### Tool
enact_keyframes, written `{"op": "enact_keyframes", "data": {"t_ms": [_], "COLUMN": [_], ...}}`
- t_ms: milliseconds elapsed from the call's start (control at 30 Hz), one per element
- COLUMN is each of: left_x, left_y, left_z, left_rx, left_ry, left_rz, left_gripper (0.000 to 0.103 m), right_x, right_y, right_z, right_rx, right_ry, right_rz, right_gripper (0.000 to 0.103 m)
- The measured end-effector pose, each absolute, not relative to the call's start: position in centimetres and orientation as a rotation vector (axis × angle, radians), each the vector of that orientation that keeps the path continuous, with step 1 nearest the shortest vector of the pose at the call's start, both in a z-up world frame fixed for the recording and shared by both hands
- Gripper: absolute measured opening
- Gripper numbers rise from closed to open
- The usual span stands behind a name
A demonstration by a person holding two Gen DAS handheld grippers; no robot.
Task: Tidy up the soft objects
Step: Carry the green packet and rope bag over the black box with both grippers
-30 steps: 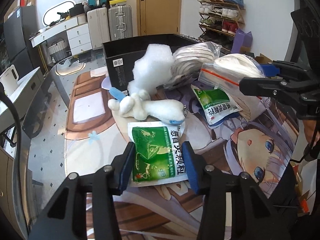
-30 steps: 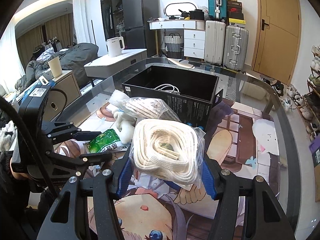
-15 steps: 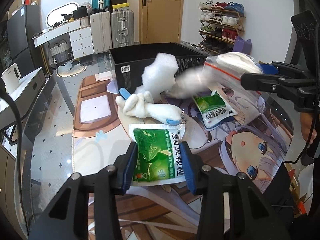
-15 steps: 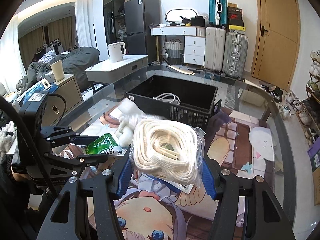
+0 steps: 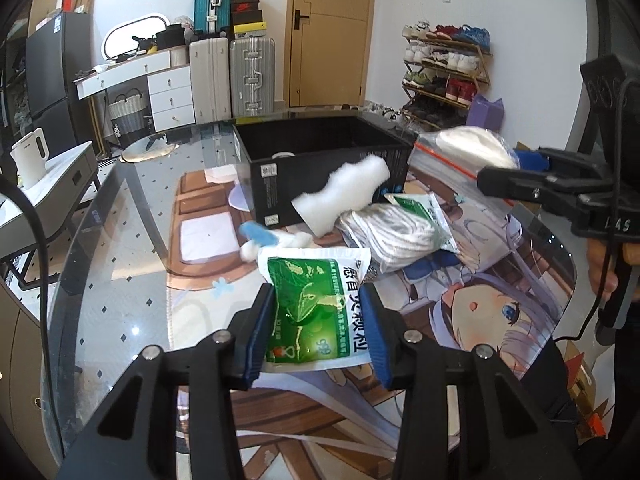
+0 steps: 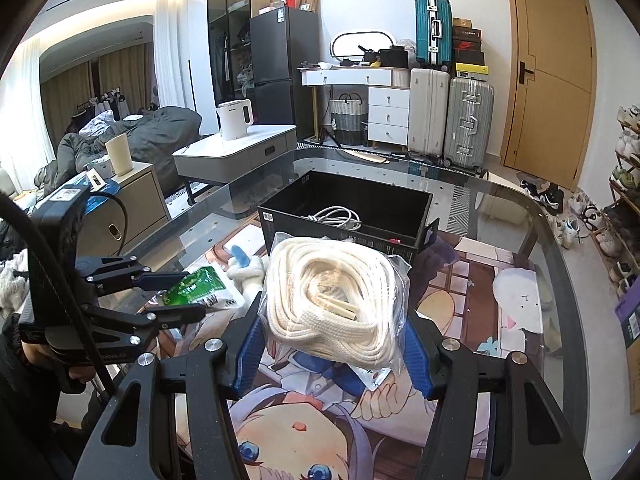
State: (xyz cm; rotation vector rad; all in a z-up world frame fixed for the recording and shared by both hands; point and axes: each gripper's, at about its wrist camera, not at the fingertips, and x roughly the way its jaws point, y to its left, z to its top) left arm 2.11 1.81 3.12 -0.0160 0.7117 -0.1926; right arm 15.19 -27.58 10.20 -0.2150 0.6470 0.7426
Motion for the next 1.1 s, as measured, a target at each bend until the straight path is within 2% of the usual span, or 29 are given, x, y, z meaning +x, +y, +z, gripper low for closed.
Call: {"op": "enact_keyframes", "data": {"t_ms": [1100], "left_x": [6.2], "left_y": [3.1], "left_z": [9.3], "left_rx": [-0.060], "left_ry": [0.538], "left_rz": [-0.146], "left_gripper": [0.042], "right_x": [17.9], "right_y": [-27.0], "right_z": [11.8], "right_rx": [-0.187], "right_ry": [0.613], "right_rz": [0.662], "right_gripper": [0.061]}}
